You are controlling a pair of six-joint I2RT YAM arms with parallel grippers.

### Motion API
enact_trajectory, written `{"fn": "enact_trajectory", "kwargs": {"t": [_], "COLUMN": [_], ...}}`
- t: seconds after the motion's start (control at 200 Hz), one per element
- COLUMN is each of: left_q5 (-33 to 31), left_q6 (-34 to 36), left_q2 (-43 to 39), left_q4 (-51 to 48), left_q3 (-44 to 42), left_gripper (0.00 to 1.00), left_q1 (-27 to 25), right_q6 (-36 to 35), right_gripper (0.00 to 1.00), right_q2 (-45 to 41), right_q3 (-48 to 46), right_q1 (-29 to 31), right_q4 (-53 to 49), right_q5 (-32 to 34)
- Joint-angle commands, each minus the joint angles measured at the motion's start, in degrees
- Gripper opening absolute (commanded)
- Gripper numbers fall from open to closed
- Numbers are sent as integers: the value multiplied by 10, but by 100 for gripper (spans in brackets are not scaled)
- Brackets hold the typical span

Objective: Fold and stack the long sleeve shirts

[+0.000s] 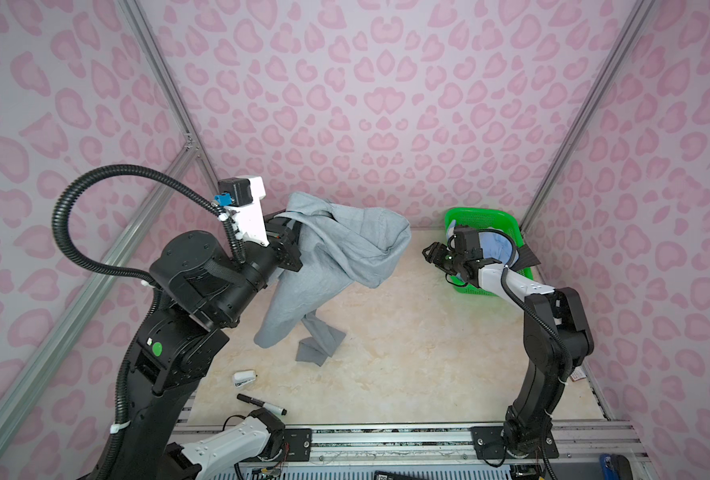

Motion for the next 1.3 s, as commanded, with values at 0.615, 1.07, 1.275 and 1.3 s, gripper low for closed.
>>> {"fn": "enact_trajectory", "kwargs": {"t": [0.615, 1.07, 1.275, 1.3], "left_q5": [109, 123, 135, 132], "left_q6": [-30, -57, -66, -66], "left_q2": [42, 17, 13, 11], "left_q4": [17, 32, 38, 38], "left_q3": [-71, -149, -168, -170], "left_gripper": [4, 4, 4, 4], "left_q1": [9, 38, 38, 38], "right_q6": [8, 30, 40, 41], "right_gripper": [75, 81, 77, 74], "right_q2": [-256, -491, -459, -457], "right_q3": [-113, -326, -327, -328], "right_q1": [-5, 140, 170, 173], "right_q4": [17, 228, 315, 328], "right_q5": [-42, -98, -146, -155]}}
